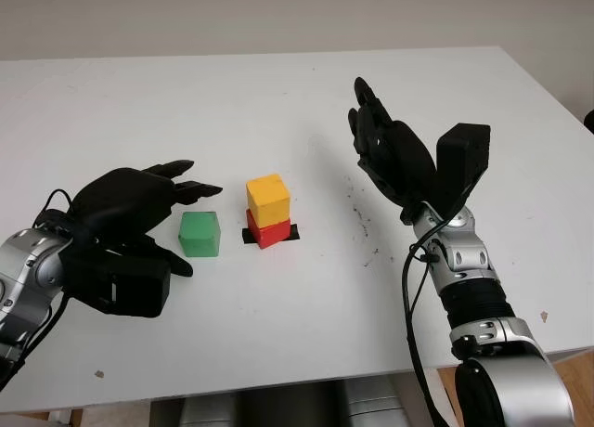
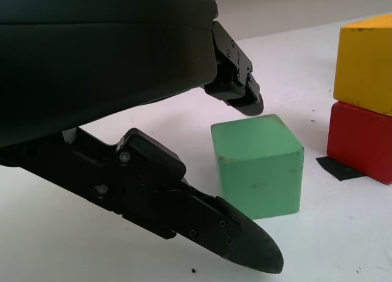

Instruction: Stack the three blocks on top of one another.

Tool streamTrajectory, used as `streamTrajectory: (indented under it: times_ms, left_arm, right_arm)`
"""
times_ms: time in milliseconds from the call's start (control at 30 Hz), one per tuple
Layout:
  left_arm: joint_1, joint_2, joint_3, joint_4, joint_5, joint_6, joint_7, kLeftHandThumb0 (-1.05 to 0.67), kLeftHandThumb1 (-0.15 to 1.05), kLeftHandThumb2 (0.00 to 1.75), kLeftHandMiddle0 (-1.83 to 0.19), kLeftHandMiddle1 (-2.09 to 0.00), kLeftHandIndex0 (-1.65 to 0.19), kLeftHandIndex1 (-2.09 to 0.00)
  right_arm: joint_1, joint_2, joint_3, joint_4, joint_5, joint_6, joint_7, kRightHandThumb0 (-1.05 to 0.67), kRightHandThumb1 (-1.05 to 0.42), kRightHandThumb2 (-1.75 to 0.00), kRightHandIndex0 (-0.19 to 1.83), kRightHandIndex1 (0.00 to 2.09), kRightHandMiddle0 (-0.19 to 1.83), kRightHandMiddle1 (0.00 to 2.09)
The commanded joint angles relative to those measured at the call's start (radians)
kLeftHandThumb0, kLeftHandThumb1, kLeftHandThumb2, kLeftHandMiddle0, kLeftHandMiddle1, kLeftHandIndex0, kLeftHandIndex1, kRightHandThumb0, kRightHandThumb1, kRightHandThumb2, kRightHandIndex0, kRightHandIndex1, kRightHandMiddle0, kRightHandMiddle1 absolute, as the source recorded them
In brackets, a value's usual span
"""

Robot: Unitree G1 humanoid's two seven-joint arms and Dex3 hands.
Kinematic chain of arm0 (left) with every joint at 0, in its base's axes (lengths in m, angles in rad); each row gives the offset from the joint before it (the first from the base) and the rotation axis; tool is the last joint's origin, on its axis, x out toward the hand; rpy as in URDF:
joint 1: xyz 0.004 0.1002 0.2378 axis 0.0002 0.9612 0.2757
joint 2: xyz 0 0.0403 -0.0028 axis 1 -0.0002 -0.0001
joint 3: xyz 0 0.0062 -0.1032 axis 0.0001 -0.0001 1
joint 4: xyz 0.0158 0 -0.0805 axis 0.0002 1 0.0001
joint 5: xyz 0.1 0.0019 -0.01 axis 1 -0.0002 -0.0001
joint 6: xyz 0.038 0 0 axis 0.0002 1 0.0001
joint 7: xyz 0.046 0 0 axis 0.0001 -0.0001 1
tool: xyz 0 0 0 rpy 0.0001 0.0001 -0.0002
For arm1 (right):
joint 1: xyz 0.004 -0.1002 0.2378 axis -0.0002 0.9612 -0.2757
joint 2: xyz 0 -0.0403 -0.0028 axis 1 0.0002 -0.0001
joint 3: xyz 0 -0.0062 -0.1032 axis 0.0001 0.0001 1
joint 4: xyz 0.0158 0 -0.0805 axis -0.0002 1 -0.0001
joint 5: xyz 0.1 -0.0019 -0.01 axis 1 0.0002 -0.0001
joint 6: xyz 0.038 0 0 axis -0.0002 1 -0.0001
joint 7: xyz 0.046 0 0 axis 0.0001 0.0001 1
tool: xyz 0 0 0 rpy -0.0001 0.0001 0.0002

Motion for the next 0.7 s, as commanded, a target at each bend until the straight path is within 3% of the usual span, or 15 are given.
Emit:
streamTrajectory:
  times_ms: [0,33,133,667]
  left_arm:
    - [0.013,-0.007,-0.001,0.015,0.007,-0.017,0.034,-0.88,0.88,0.05,-0.17,-0.06,-0.16,-0.83]
    - [0.016,-0.009,-0.001,0.019,0.008,-0.023,0.045,-0.87,0.89,0.06,-0.19,-0.06,-0.08,-1.03]
    - [0.02,-0.012,0.0,0.03,0.007,-0.036,0.065,-0.84,0.91,0.06,-0.21,-0.06,-0.02,-1.25]
    - [0.012,-0.013,-0.028,0.053,0.148,-0.063,0.178,-0.68,0.97,0.06,-0.29,-0.1,-0.16,-1.46]
  right_arm:
    - [0.0,-0.004,-0.003,-0.026,0.001,0.004,0.001,-0.74,-1.05,-0.76,-0.19,0.0,-0.19,0.0]
    - [0.0,-0.004,-0.003,-0.026,0.001,0.003,0.002,-0.74,-1.05,-0.76,-0.19,0.0,-0.19,0.0]
    - [0.0,-0.005,-0.003,-0.026,0.002,0.002,0.007,-0.74,-1.05,-0.75,-0.19,0.0,-0.19,0.0]
    - [-0.001,-0.005,-0.007,-0.023,0.003,-0.008,0.006,-0.72,-1.05,-0.73,-0.19,0.0,-0.19,0.0]
